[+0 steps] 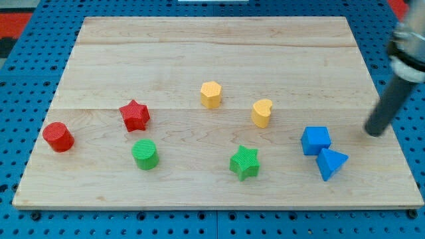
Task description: Slide the blue cube yellow heart yellow hexagon towards left
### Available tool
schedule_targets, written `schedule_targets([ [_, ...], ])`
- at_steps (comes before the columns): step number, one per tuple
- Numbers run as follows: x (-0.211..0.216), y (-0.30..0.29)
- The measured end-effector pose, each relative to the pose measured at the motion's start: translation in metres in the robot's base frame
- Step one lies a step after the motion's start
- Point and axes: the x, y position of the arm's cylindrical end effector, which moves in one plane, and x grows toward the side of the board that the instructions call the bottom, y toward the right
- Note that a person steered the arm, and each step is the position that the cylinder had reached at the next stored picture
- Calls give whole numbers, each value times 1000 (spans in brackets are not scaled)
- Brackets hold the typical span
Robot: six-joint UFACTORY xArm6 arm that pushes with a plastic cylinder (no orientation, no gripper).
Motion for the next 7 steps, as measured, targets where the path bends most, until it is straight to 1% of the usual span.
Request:
schedule_targets([
  [1, 20, 3],
  [2, 13, -21],
  [4, 12, -103],
  [5, 12, -122],
  [6, 12, -115],
  [7, 1, -109],
])
